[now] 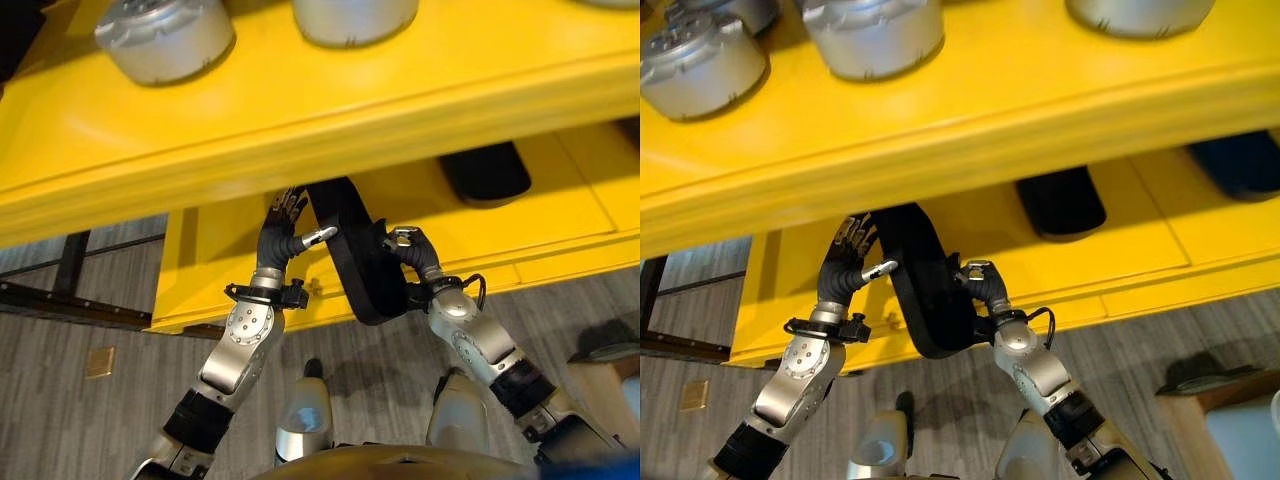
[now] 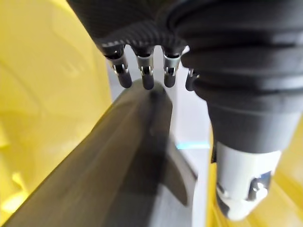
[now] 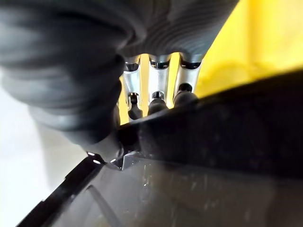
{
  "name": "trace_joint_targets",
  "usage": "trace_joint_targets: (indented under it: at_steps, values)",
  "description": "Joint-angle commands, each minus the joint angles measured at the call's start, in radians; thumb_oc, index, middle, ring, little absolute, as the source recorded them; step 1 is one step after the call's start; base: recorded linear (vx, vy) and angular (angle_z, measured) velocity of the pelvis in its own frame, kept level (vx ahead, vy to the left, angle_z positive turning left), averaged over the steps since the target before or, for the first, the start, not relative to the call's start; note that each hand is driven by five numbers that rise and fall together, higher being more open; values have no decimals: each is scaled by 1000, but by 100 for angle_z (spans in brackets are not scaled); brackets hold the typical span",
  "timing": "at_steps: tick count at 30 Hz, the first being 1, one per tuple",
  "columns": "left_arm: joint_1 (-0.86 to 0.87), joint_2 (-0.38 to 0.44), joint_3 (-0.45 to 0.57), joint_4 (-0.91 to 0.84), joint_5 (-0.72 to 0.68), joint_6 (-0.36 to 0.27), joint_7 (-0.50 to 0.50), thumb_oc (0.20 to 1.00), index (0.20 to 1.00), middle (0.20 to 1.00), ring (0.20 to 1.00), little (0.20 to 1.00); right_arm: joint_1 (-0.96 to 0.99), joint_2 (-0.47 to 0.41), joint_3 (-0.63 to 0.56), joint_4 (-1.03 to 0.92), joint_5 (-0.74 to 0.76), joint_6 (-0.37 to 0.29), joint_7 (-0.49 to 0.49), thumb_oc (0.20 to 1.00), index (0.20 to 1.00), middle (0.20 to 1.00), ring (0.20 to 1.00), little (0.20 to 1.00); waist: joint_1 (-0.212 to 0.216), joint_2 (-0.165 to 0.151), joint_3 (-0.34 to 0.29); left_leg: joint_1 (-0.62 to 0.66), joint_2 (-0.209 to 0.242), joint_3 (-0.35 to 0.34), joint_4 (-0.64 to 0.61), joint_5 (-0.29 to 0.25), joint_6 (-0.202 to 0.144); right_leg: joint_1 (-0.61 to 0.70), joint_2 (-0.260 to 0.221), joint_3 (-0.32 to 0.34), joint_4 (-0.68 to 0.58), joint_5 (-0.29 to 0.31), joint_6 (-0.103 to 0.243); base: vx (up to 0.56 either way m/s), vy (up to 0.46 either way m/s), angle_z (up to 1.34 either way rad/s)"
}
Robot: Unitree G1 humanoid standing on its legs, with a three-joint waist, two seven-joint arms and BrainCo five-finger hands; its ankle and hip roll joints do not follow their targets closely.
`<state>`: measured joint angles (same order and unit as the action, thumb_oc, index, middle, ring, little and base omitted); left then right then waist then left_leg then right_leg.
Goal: Move parts from the plastic box to the shelf.
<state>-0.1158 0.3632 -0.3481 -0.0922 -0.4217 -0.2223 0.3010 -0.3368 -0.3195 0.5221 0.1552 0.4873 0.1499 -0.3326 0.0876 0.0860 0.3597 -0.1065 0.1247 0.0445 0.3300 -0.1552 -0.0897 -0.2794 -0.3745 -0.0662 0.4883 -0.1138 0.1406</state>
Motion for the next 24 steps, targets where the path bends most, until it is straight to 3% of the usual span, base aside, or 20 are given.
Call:
trace_joint_targets:
  at_steps: [1,2,8,13,15,20,24]
  values:
    - [18,5,15,-110,-14,-49,26,1000,1000,1000,1000,1000,-71,62,-38,-102,18,-37,20,200,200,200,200,200,-3,22,-32,36,142,-17,-70,284,-21,106,119,-131,17,-62,-103,32,441,-6]
    - [23,3,3,-104,-25,-42,13,1000,1000,1000,1000,1000,-65,65,-50,-107,24,-12,5,200,200,200,200,200,-7,33,-26,53,119,2,-75,247,-14,124,100,-122,10,-46,-88,61,394,0]
    - [47,-4,-22,-140,-24,-22,-27,1000,1000,1000,1000,1000,-39,74,-108,-122,5,1,-59,200,200,200,200,200,5,36,-6,91,76,21,-92,165,3,170,66,-127,-32,7,-50,53,169,17]
    - [36,-11,-37,-161,-4,17,-22,1000,1000,1000,1000,1000,-31,112,-127,-104,-18,-4,-121,200,200,200,200,200,21,7,5,95,82,21,-77,166,8,202,67,-142,-51,33,-43,60,-59,3]
    - [1,-18,-51,-162,9,101,7,1000,1000,1000,1000,1000,-34,141,-141,-68,-24,-20,-171,200,200,200,200,200,26,-16,3,110,96,23,-67,175,10,236,77,-150,-63,50,-39,195,-161,6]
    - [-32,-32,-52,-140,5,210,11,1000,1000,1000,1000,1000,-27,180,-147,-30,-14,-18,-236,200,200,200,200,200,30,-44,-12,134,120,27,-49,191,4,281,92,-155,-78,69,-40,189,-98,-1]
    - [-38,-34,-47,-129,-1,257,-19,1000,1000,1000,1000,1000,-26,192,-161,-3,-4,-7,-262,200,200,200,200,200,32,-59,-23,144,132,29,-29,194,-2,301,99,-154,-78,76,-42,158,-54,-5]
